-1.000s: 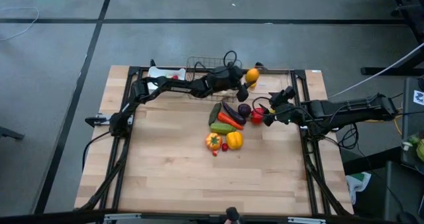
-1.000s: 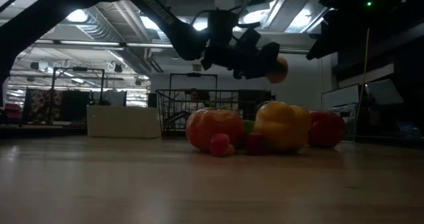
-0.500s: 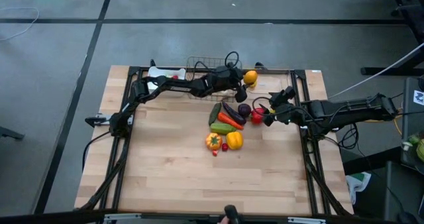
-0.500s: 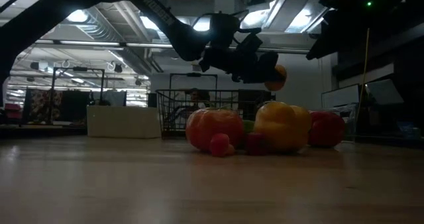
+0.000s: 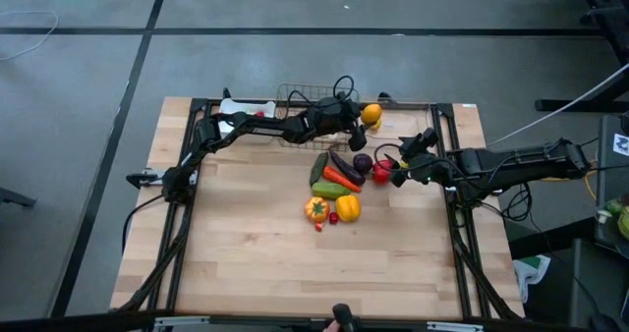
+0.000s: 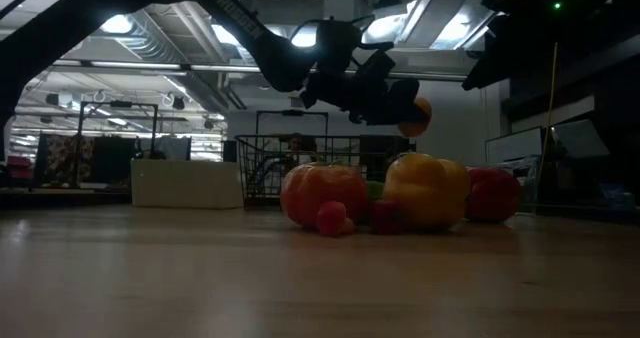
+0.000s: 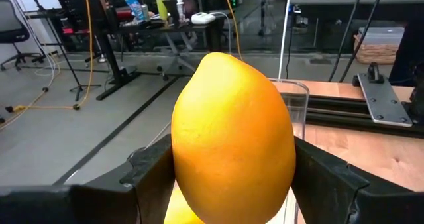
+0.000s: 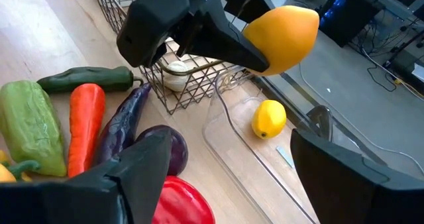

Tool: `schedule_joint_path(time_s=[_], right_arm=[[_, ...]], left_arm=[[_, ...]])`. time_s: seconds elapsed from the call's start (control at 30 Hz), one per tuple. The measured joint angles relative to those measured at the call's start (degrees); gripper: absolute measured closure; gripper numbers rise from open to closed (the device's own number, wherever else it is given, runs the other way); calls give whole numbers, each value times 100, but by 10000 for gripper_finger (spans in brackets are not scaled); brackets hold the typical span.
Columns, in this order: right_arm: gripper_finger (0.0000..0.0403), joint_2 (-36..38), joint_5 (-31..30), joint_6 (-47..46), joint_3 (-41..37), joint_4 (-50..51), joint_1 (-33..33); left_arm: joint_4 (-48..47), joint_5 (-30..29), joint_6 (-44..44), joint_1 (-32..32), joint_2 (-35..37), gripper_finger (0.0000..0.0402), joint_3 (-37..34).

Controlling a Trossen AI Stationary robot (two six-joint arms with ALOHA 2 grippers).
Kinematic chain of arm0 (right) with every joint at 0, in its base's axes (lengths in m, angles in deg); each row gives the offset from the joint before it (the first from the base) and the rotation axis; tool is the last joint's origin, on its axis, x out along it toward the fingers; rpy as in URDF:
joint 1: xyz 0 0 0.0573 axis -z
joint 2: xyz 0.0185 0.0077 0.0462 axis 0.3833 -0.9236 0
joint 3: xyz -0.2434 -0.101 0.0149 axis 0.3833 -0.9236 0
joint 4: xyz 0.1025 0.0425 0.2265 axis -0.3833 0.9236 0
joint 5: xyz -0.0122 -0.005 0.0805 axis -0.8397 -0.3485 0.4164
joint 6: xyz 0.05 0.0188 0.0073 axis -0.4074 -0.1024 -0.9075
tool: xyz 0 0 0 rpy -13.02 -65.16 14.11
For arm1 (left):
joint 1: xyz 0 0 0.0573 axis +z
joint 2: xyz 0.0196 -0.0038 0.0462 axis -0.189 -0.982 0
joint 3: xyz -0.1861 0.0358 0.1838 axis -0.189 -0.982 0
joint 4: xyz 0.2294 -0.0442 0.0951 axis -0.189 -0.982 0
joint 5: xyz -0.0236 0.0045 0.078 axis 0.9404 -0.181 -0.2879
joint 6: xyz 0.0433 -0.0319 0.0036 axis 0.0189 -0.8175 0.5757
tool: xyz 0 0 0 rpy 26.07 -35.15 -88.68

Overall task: Sort produce into baskets
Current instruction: Put the yellow lemon into the transparent bin, then put the yellow tomato into the transparent bin

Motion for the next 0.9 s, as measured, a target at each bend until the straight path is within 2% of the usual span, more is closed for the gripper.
schedule_joint_path(time_s=[0.47,0.77,0.9], right_arm=[[95,0,0,-1,0,0,0],[95,0,2,-1,0,0,0],[95,0,2,-1,0,0,0]], left_arm=[[-33,2,-203,18,0,145,0],[0,99,-336,106,0,69,0],[4,101,-356,105,0,50,0]])
